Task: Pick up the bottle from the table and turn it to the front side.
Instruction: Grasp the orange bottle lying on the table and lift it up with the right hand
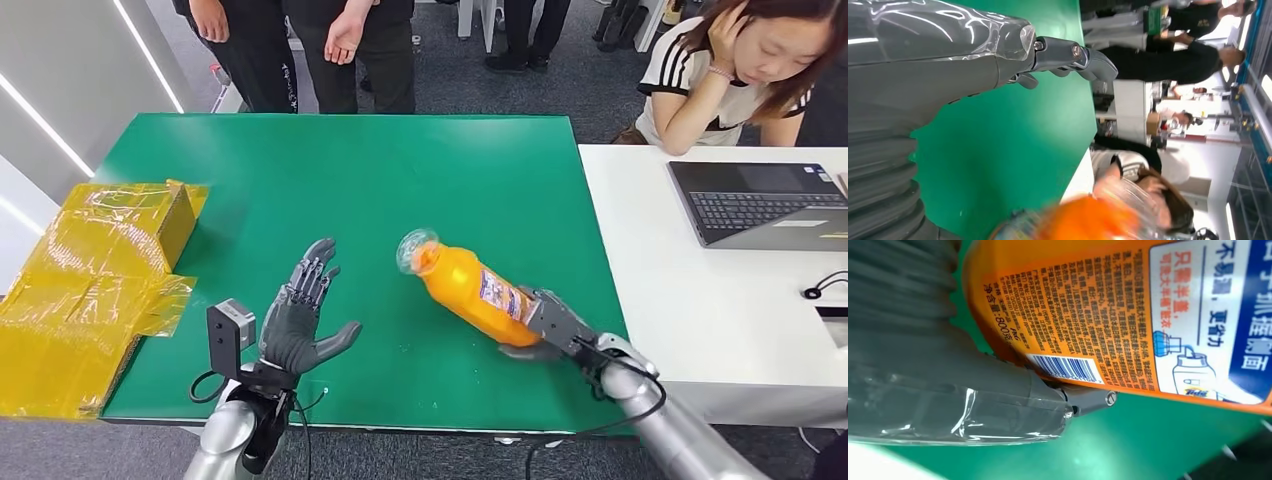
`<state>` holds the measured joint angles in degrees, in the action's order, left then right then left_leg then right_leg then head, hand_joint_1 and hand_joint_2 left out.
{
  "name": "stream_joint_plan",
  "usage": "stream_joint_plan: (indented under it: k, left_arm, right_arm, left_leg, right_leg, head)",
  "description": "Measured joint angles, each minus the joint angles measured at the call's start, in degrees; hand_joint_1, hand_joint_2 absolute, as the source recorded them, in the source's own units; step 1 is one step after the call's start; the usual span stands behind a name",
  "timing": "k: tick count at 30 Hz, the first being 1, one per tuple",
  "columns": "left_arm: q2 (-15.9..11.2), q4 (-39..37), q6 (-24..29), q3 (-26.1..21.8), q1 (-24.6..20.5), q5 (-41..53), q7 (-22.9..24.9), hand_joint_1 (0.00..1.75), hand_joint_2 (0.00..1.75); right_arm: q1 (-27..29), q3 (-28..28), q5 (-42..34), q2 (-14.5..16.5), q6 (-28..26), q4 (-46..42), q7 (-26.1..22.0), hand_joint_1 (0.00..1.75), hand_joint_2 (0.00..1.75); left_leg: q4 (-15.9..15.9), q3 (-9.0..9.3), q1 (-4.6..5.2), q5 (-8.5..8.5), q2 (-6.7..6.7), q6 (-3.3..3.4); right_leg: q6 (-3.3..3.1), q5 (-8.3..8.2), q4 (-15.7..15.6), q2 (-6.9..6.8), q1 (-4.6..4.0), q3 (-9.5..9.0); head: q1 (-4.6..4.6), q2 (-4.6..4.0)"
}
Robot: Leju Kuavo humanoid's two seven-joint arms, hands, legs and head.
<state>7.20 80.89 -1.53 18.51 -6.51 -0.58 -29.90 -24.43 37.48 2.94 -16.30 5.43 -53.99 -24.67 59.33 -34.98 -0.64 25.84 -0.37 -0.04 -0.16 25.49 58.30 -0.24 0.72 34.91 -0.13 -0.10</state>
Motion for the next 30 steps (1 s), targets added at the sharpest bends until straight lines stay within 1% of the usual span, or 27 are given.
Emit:
stream_joint_plan:
  k: [3, 6, 12, 15, 17, 19, 24, 27, 30]
  left_arm:
    - [-0.58, 0.45, 1.48, -0.18, 0.64, 0.43, -0.75, 0.00, 1.75]
    - [-1.12, 0.99, 2.49, -0.24, 1.23, 0.81, -1.21, 0.00, 1.75]
    - [-1.79, 2.33, 4.28, -0.44, 2.10, 1.82, -1.58, 0.00, 1.75]
    - [-2.14, 2.83, 2.82, -0.58, 2.14, 1.95, -1.44, 0.00, 1.75]
    - [-2.27, 2.88, 0.86, -0.45, 0.80, 1.30, -0.95, 0.00, 1.75]
    - [-2.27, 2.85, -1.07, -0.17, -1.81, -0.17, 0.05, 0.00, 1.75]
    - [-1.97, 1.77, -6.48, 1.26, -9.66, -5.89, 4.04, 0.00, 1.75]
    - [-1.15, 0.67, -9.63, 2.47, -14.10, -9.86, 6.40, 0.00, 1.75]
    - [-0.19, -0.30, -11.14, 3.77, -17.60, -12.45, 8.09, 0.00, 1.75]
  right_arm:
    - [7.35, -5.70, -2.83, 2.30, -2.33, -5.98, -0.69, 1.75, 1.75]
    - [12.55, -10.00, -4.09, 3.69, -3.38, -11.12, -0.85, 1.75, 1.75]
    - [18.92, -15.37, -5.05, 5.43, -4.23, -18.41, -0.88, 1.75, 1.75]
    - [20.95, -16.84, -4.83, 6.36, -4.33, -20.99, -1.83, 1.75, 1.75]
    - [20.39, -16.98, -4.57, 7.44, -4.31, -21.38, -2.82, 1.75, 1.75]
    - [18.40, -16.73, -4.49, 8.84, -4.36, -21.11, -3.20, 1.75, 1.75]
    - [10.42, -13.99, -4.63, 13.28, -4.55, -17.44, -2.95, 1.75, 1.75]
    - [5.69, -11.89, -4.68, 15.84, -4.50, -13.96, -2.82, 1.75, 1.75]
    - [2.07, -9.90, -4.77, 17.90, -4.60, -10.72, -2.68, 1.75, 1.75]
  left_leg:
    - [-0.03, -0.05, 0.00, 0.05, -0.10, -0.04]
    - [-0.04, -0.07, 0.01, 0.09, -0.13, -0.07]
    - [-0.03, -0.07, 0.02, 0.10, -0.13, -0.07]
    - [-0.03, -0.08, 0.02, 0.10, -0.10, -0.07]
    - [-0.03, -0.09, 0.02, 0.09, -0.04, -0.07]
    - [-0.03, -0.08, 0.01, 0.06, 0.03, -0.09]
    - [-0.03, -0.10, 0.00, -0.21, 0.14, -0.18]
    - [-0.03, -0.11, 0.00, -0.31, 0.13, -0.22]
    - [-0.02, -0.11, 0.00, -0.31, 0.13, -0.23]
  right_leg:
    - [-0.01, 0.10, 0.00, -0.09, 0.00, 0.03]
    - [0.01, 0.15, 0.00, -0.09, 0.01, 0.05]
    - [0.03, 0.17, -0.01, -0.11, 0.03, 0.04]
    - [0.03, 0.17, 0.00, -0.07, 0.03, 0.06]
    - [-0.01, 0.12, 0.01, -0.03, 0.02, 0.10]
    - [-0.07, 0.05, 0.02, 0.02, 0.02, 0.13]
    - [-0.15, -0.17, 0.10, 0.14, 0.01, 0.25]
    - [-0.16, -0.22, 0.11, 0.14, 0.01, 0.26]
    - [-0.16, -0.23, 0.12, 0.14, 0.01, 0.26]
  head:
    - [-0.01, -0.01]
    - [-0.01, -0.01]
    - [0.00, 0.01]
    - [-0.01, 0.00]
    - [0.00, 0.00]
    - [0.01, 0.00]
    - [-0.01, 0.00]
    - [-0.01, 0.01]
    - [-0.01, 0.00]
